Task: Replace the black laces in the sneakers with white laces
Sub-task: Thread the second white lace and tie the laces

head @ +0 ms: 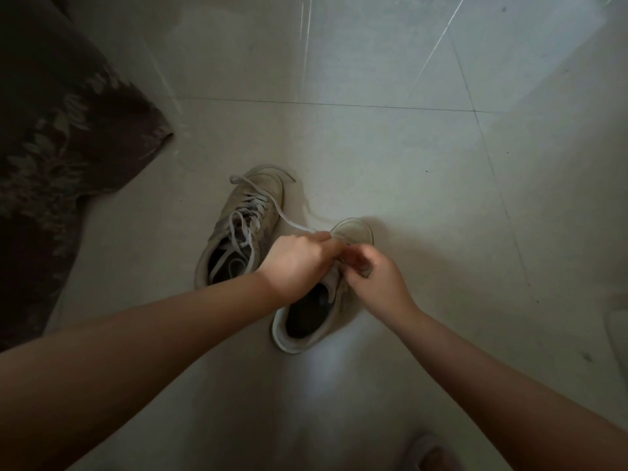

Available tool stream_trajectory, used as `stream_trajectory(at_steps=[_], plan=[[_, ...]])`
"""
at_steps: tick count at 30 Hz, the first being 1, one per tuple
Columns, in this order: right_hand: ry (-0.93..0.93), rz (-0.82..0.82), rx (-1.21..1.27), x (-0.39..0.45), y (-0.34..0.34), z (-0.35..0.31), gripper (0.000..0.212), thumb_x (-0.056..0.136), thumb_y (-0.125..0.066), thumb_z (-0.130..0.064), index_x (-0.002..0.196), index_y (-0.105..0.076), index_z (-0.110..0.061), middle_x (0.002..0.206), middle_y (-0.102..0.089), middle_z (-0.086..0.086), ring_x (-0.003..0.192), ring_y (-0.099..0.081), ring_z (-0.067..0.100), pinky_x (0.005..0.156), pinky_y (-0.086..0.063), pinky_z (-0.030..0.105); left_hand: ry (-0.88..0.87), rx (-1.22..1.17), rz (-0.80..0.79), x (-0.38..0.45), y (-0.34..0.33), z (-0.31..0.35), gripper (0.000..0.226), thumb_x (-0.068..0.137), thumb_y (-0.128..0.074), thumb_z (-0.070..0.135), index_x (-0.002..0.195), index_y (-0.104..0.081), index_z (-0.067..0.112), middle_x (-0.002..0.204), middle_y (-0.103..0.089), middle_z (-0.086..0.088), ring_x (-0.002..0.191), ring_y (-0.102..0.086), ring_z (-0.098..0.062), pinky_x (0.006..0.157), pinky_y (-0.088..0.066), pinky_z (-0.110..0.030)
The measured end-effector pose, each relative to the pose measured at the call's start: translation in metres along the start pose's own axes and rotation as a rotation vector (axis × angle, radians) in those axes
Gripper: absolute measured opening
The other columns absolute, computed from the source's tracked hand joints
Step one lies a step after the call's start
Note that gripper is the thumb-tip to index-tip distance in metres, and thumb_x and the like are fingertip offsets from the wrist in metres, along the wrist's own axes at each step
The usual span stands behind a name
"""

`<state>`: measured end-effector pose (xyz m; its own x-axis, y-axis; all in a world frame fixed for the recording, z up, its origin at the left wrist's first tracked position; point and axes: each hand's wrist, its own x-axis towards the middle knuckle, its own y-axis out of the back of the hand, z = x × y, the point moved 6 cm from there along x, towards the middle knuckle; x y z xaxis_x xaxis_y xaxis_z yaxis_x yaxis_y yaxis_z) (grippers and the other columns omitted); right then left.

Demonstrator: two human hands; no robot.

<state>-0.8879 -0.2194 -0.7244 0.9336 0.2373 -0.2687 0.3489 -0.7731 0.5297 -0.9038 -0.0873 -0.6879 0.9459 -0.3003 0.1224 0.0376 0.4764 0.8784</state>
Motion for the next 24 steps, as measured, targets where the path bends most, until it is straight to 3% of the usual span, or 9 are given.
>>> stream_trajectory(at_steps=[3, 6, 9, 11, 13, 15, 18, 21, 24], plan=[[0.164, 0.027, -0.194, -0.003, -0.002, -0.014, 0.036, 0.068, -0.053, -0.044, 0.092, -0.064, -0.02, 0.091, -0.06, -0.002, 0.085, -0.059, 0.015, 0.076, -0.05, 0.032, 0.111, -0.148, -0.012, 0.002, -0.003, -0.007, 0.026, 0.088, -0.048, 0.012, 0.111, -0.059, 0.007, 0.093, -0.06, -0.012, 0.074, -0.063, -0.035, 0.062, -0.052, -0.043], [0.187, 0.067, -0.267, -0.001, -0.002, -0.016, 0.027, 0.071, -0.062, -0.049, 0.083, -0.062, -0.025, 0.086, -0.058, -0.005, 0.081, -0.058, 0.016, 0.073, -0.05, 0.038, 0.36, -0.365, 0.097, 0.002, 0.005, -0.032, 0.015, 0.091, -0.051, 0.003, 0.103, -0.058, 0.007, 0.093, -0.059, -0.007, 0.081, -0.064, -0.024, 0.074, -0.052, -0.036], [0.164, 0.058, -0.253, 0.001, -0.004, -0.012, 0.015, 0.074, -0.073, -0.036, 0.079, -0.06, -0.029, 0.084, -0.056, -0.01, 0.083, -0.056, 0.015, 0.077, -0.049, 0.041, 0.951, -1.213, 0.21, -0.005, 0.008, -0.073, 0.013, 0.095, -0.043, -0.003, 0.101, -0.048, 0.007, 0.09, -0.057, -0.012, 0.073, -0.069, -0.018, 0.069, -0.059, -0.031], [0.155, 0.066, -0.261, 0.001, -0.004, -0.012, 0.017, 0.074, -0.074, -0.031, 0.078, -0.058, -0.029, 0.083, -0.053, -0.012, 0.083, -0.054, 0.014, 0.079, -0.048, 0.041, 1.108, -1.546, 0.241, -0.006, 0.016, -0.082, 0.019, 0.097, -0.036, -0.005, 0.094, -0.045, 0.011, 0.078, -0.052, -0.009, 0.052, -0.063, -0.008, 0.053, -0.056, -0.021], [0.172, 0.079, -0.267, 0.001, -0.003, -0.012, 0.02, 0.073, -0.076, -0.028, 0.08, -0.057, -0.025, 0.08, -0.052, -0.013, 0.081, -0.053, 0.012, 0.076, -0.048, 0.039, 0.895, -1.108, 0.109, -0.005, 0.037, -0.093, 0.021, 0.096, -0.039, -0.004, 0.091, -0.052, 0.012, 0.069, -0.048, -0.004, 0.044, -0.052, -0.004, 0.046, -0.046, -0.017], [0.17, 0.1, -0.266, 0.001, -0.002, -0.012, 0.027, 0.071, -0.078, -0.026, 0.083, -0.054, -0.02, 0.079, -0.053, -0.012, 0.078, -0.052, 0.012, 0.073, -0.047, 0.038, 0.447, -0.413, -0.014, 0.004, 0.055, -0.082, 0.02, 0.091, -0.046, -0.001, 0.093, -0.063, 0.01, 0.072, -0.055, -0.004, 0.059, -0.056, -0.01, 0.057, -0.044, -0.018], [0.154, 0.12, -0.247, 0.001, -0.003, -0.011, 0.035, 0.068, -0.079, -0.027, 0.085, -0.05, -0.017, 0.079, -0.056, -0.007, 0.075, -0.053, 0.014, 0.071, -0.047, 0.039, -0.036, 0.018, -0.154, 0.001, 0.042, -0.054, 0.022, 0.086, -0.054, 0.031, 0.087, -0.071, 0.019, 0.084, -0.064, -0.002, 0.081, -0.058, -0.023, 0.075, -0.047, -0.033], [0.169, 0.11, -0.262, 0.003, -0.004, -0.012, 0.038, 0.067, -0.079, -0.03, 0.091, -0.052, -0.019, 0.081, -0.057, -0.007, 0.076, -0.054, 0.014, 0.071, -0.048, 0.039, -0.15, 0.236, -0.226, -0.007, 0.026, -0.043, 0.029, 0.081, -0.052, 0.05, 0.071, -0.065, 0.026, 0.072, -0.065, 0.007, 0.077, -0.057, -0.022, 0.072, -0.043, -0.037], [0.154, 0.074, -0.284, 0.006, -0.004, -0.013, 0.041, 0.066, -0.079, -0.028, 0.1, -0.056, -0.02, 0.083, -0.056, -0.008, 0.081, -0.056, 0.017, 0.075, -0.047, 0.039, 0.056, 0.279, -0.025, -0.003, 0.046, -0.057, 0.036, 0.083, -0.04, 0.044, 0.066, -0.063, 0.022, 0.062, -0.061, 0.001, 0.075, -0.058, -0.026, 0.072, -0.036, -0.034]])
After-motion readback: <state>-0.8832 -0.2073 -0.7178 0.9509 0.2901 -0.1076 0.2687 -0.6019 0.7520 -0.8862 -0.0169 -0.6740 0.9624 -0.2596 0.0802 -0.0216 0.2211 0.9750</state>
